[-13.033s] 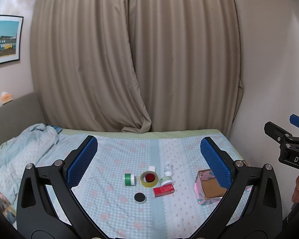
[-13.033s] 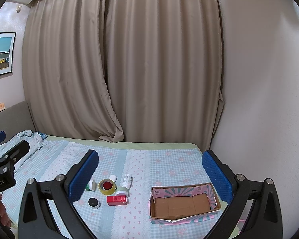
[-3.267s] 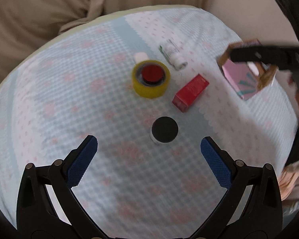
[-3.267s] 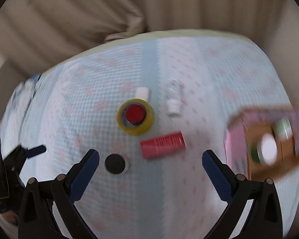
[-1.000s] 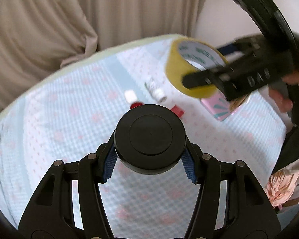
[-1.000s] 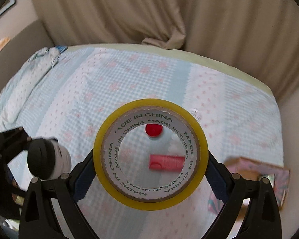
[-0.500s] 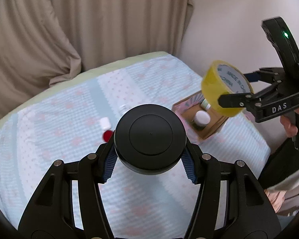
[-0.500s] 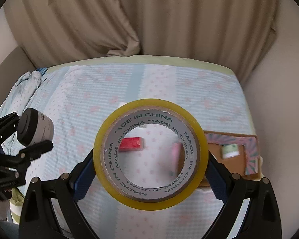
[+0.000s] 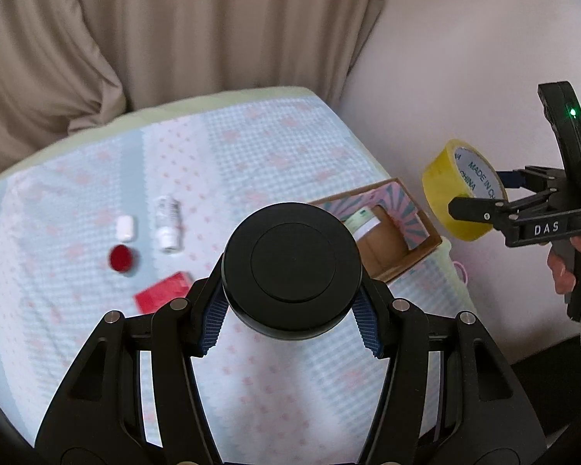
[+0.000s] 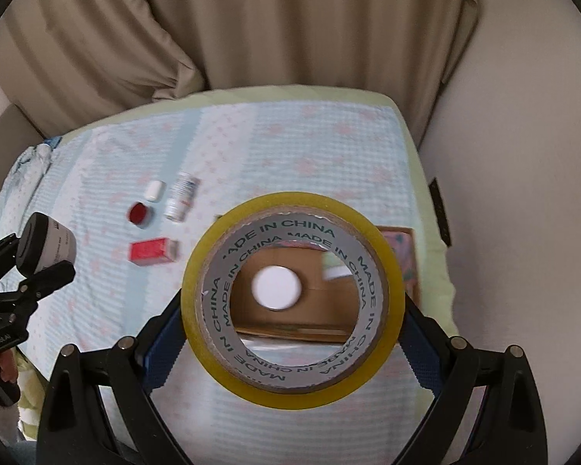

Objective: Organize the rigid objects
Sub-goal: 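Carry the tape roll and black-lidded jar over the cardboard box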

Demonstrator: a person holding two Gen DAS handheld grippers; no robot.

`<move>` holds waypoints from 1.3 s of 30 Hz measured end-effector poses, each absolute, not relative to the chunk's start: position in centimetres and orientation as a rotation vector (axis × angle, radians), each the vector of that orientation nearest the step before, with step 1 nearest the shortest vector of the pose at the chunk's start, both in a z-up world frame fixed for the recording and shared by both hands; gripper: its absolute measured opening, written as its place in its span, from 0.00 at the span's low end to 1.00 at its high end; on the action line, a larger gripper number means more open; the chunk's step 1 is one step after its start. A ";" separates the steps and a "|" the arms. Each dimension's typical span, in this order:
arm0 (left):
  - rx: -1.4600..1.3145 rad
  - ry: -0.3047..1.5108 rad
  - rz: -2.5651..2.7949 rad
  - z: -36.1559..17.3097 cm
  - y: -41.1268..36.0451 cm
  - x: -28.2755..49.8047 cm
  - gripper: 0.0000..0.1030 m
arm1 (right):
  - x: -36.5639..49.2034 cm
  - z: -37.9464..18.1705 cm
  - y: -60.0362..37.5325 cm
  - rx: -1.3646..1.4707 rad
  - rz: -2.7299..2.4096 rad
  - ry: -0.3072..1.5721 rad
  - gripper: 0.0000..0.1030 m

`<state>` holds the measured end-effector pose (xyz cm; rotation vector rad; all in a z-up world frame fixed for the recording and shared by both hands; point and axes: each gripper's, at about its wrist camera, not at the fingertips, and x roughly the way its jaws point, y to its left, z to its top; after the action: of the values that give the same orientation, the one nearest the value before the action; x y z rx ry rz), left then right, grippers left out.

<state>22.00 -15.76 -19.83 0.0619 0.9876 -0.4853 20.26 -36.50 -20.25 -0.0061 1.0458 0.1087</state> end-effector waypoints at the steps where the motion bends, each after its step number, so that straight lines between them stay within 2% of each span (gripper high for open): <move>1: 0.062 0.997 -0.484 -20.3 -16.7 22.1 0.52 | 20.6 -20.9 -37.5 -0.004 0.109 1.055 0.94; 15: 0.133 1.183 -0.515 -29.9 -29.9 29.4 0.52 | 25.0 -30.1 -45.0 -0.010 0.133 1.160 0.94; 25: 0.187 1.294 -0.505 -38.3 -34.0 34.3 0.52 | 26.9 -35.5 -45.9 -0.020 0.177 1.130 0.94; 29: 0.210 1.327 -0.497 -40.1 -34.5 35.1 0.52 | 26.5 -36.8 -44.7 -0.118 0.193 1.081 0.94; 35: 0.289 1.331 -0.504 -40.9 -35.4 35.5 0.52 | 26.5 -38.4 -44.5 -0.105 0.215 1.059 0.94; 36: 0.298 1.330 -0.504 -40.8 -35.5 35.5 0.69 | 26.4 -38.5 -44.5 -0.095 0.228 1.056 0.94; 37: 0.303 1.327 -0.503 -40.6 -35.5 35.5 0.99 | 26.4 -38.7 -44.5 -0.080 0.235 1.052 0.95; 39: 0.302 1.300 -0.494 -39.8 -35.2 35.6 1.00 | 26.5 -39.1 -44.4 -0.065 0.238 1.062 0.95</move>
<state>35.60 -35.25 -39.78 0.3022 1.2997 -0.4944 26.47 -44.39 -39.13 -0.0650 1.0620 0.2385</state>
